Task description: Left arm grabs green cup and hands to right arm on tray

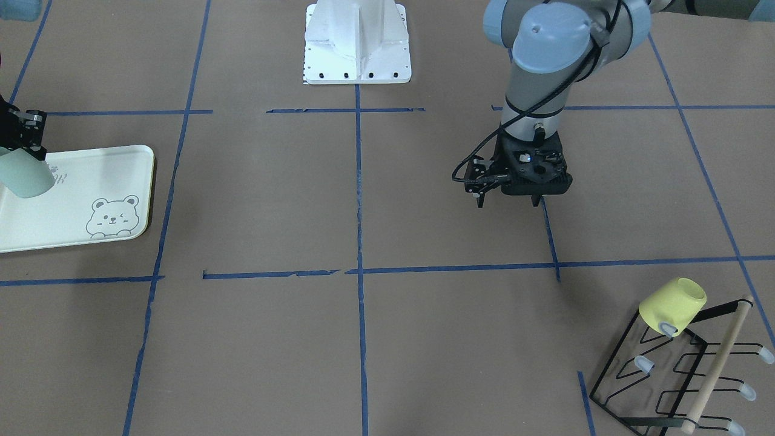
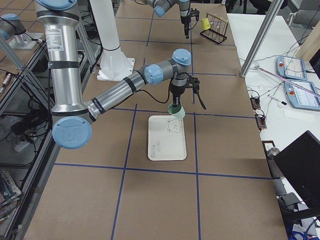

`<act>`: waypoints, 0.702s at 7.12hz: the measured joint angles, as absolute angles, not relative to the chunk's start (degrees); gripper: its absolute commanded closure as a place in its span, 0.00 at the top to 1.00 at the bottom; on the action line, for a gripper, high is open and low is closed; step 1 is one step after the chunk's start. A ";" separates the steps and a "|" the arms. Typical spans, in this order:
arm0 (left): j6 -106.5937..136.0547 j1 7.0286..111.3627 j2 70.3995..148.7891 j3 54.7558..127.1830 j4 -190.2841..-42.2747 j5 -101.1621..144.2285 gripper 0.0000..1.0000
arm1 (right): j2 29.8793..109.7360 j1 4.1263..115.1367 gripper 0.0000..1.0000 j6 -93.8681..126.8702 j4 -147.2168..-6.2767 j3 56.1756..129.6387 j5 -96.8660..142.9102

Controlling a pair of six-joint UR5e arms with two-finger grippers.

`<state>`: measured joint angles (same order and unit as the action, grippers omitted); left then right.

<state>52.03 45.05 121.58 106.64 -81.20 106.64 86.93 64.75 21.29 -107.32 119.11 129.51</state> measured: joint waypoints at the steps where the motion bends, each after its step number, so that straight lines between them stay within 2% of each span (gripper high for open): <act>1: 49.91 46.44 119.43 109.19 -80.00 108.60 1.00 | 88.00 64.78 0.00 16.39 -110.08 117.52 129.60; 5: 43.43 51.86 110.87 117.43 -79.52 116.52 1.00 | 89.09 58.68 0.01 8.48 -111.01 111.55 129.85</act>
<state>43.43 51.86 110.87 117.43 -79.52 116.52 89.09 58.68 8.48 -111.01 111.55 129.85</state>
